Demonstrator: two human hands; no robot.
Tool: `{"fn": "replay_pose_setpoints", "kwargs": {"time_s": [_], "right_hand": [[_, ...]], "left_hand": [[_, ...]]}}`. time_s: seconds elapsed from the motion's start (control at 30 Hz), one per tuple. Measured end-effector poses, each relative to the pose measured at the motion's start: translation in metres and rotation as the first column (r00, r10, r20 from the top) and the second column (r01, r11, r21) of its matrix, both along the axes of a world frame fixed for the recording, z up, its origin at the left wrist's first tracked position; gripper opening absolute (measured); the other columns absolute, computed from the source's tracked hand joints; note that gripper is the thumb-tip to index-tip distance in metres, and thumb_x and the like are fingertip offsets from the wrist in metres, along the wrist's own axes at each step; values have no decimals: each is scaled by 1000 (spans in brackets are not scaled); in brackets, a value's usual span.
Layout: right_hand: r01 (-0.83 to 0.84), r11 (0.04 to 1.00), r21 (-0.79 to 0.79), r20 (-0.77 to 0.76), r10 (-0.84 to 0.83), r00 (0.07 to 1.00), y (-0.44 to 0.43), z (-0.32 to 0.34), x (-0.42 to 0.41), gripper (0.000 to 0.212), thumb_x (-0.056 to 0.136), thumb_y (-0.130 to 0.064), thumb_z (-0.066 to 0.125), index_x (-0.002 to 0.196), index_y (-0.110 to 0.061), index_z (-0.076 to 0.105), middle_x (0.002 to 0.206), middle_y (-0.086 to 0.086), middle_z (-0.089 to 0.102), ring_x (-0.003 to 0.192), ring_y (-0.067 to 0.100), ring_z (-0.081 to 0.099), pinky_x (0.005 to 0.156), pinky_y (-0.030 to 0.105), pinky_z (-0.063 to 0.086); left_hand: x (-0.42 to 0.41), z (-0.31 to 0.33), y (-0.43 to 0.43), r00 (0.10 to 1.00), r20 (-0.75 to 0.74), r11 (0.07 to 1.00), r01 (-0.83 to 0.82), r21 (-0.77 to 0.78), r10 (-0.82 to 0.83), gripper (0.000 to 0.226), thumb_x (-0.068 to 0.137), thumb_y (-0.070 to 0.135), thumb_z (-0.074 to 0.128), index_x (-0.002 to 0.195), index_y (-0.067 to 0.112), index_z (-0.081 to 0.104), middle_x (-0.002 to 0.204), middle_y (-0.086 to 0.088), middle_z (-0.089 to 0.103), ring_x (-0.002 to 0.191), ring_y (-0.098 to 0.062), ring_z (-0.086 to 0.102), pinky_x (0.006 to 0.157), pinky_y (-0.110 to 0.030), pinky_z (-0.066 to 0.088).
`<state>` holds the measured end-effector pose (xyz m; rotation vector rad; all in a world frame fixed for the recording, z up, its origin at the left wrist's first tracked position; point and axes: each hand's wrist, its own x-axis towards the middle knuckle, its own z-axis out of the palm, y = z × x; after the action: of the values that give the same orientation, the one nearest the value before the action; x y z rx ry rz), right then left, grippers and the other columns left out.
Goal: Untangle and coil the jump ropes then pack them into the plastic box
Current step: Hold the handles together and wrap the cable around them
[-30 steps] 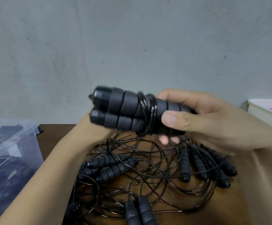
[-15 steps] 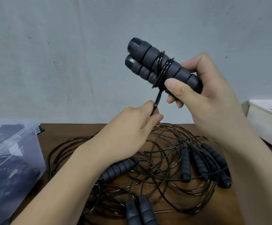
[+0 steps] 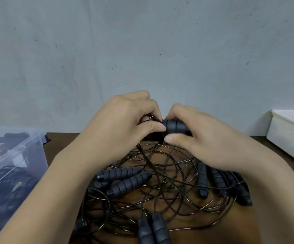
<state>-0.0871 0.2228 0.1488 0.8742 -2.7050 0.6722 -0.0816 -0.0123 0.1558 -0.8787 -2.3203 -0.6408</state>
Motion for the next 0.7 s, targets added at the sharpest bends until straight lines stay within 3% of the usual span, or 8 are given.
{"fn": "replay_pose_setpoints", "kwargs": {"time_s": [0.13, 0.23, 0.37, 0.47, 0.6, 0.7], "right_hand": [[-44, 993, -112, 102, 56, 993, 3, 4, 5, 36, 88, -53, 80, 106, -32, 58, 82, -12, 59, 76, 9, 54, 66, 25, 42], [-18, 978, -206, -22, 14, 1000, -3, 6, 8, 46, 76, -60, 88, 94, -28, 60, 73, -12, 55, 69, 7, 50, 58, 20, 37], [50, 992, -118, -201, -73, 977, -6, 8, 12, 38, 80, -55, 85, 88, -32, 56, 81, -10, 53, 75, 10, 51, 60, 27, 38], [170, 983, -67, -296, -182, 938, -4, 7, 12, 37, 77, -53, 81, 87, -30, 53, 82, -8, 56, 75, 15, 55, 62, 38, 47], [280, 959, -48, -355, -279, 892, -2, 7, 8, 38, 75, -51, 79, 86, -28, 50, 82, -6, 56, 72, 20, 55, 57, 34, 41], [320, 946, -47, -371, -314, 874, 3, 6, 2, 38, 75, -48, 79, 86, -28, 49, 82, -6, 54, 71, 22, 54, 56, 35, 41]], "left_hand": [[2, 2, 1, 998, 11, 996, 62, 63, -63, 10, 90, 39, 80, 90, 29, 78, 87, 6, 63, 83, -19, 63, 68, -24, 43], [5, 2, 4, 997, -23, 990, 82, 113, -80, 9, 91, 37, 81, 90, 29, 79, 87, 5, 64, 85, -21, 63, 68, -25, 44], [3, 3, 0, 998, -1, 991, 70, 116, -70, 8, 87, 33, 85, 93, 30, 81, 86, 10, 61, 81, -8, 63, 67, -11, 38], [-1, 0, -1, 999, 29, 996, 27, 88, -30, 19, 83, 30, 88, 101, 34, 82, 91, 13, 60, 85, -4, 62, 69, -9, 40], [-2, -2, 3, 995, 88, 994, -54, 95, 46, 50, 82, 29, 90, 125, 44, 70, 114, 18, 59, 102, -4, 65, 73, -18, 49], [3, 0, 5, 973, 231, 990, -58, 132, 26, 69, 78, 31, 91, 134, 50, 55, 131, 22, 55, 103, -3, 70, 83, -25, 54]]}}
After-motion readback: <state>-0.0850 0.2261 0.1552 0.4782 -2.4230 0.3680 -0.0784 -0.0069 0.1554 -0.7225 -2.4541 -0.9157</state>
